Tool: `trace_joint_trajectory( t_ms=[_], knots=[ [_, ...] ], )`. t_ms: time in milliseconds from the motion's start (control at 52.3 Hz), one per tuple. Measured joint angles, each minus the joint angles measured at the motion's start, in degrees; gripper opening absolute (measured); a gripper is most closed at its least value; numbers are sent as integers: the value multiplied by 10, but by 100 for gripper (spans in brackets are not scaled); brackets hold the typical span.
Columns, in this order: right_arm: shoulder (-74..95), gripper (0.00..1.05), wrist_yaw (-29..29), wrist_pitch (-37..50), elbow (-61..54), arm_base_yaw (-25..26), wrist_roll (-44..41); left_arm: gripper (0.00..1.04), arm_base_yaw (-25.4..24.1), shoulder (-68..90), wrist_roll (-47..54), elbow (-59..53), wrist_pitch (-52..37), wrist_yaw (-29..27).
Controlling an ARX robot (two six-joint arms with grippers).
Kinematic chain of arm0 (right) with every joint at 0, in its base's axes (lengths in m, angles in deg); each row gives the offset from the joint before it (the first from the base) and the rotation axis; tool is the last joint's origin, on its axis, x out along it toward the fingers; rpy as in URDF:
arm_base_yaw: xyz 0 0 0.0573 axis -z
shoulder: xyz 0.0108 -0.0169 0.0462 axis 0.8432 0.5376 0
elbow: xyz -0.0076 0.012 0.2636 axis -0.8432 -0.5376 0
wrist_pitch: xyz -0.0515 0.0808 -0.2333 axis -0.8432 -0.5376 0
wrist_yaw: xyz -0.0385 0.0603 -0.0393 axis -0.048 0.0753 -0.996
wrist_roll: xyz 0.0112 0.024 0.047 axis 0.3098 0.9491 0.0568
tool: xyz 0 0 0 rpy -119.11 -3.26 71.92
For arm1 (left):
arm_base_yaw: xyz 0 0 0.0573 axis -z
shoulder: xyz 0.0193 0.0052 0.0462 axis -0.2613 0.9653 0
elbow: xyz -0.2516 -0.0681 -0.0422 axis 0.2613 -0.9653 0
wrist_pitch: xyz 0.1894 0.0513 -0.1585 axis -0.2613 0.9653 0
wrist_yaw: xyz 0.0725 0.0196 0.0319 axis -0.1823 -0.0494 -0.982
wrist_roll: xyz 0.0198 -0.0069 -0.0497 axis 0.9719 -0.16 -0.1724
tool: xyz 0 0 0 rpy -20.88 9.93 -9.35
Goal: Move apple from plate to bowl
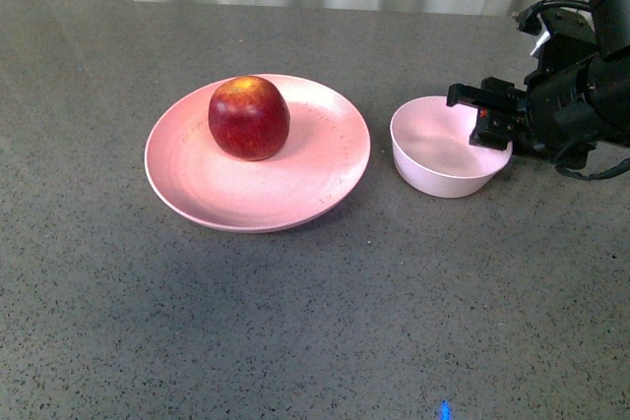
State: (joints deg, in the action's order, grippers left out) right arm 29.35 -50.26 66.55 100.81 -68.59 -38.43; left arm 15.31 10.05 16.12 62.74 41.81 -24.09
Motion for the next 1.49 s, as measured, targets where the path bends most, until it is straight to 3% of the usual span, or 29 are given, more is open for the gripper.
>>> trace_joint_trajectory(
  t_ms=[306,421,478,574,669,899,1033,1071,1492],
  knots=[
    [-222,96,-22,106,-140,7,-84,96,0,0,0,0,0,0],
    [-276,96,-22,112,-172,10,-102,96,0,0,0,0,0,0],
    [-262,84,-83,284,-228,11,-139,96,0,0,0,0,0,0],
    [-276,63,-83,488,-334,23,-167,96,0,0,0,0,0,0],
    [-341,42,-73,525,-391,39,-174,96,0,0,0,0,0,0],
    [-432,2,-49,514,-483,61,-183,96,0,0,0,0,0,0],
    [-465,2,-40,533,-523,71,-183,96,0,0,0,0,0,0],
    [-474,2,-14,530,-539,88,-183,96,0,0,0,0,0,0],
    [-642,2,-2,413,-595,109,-183,96,0,0,0,0,0,0]
  ],
)
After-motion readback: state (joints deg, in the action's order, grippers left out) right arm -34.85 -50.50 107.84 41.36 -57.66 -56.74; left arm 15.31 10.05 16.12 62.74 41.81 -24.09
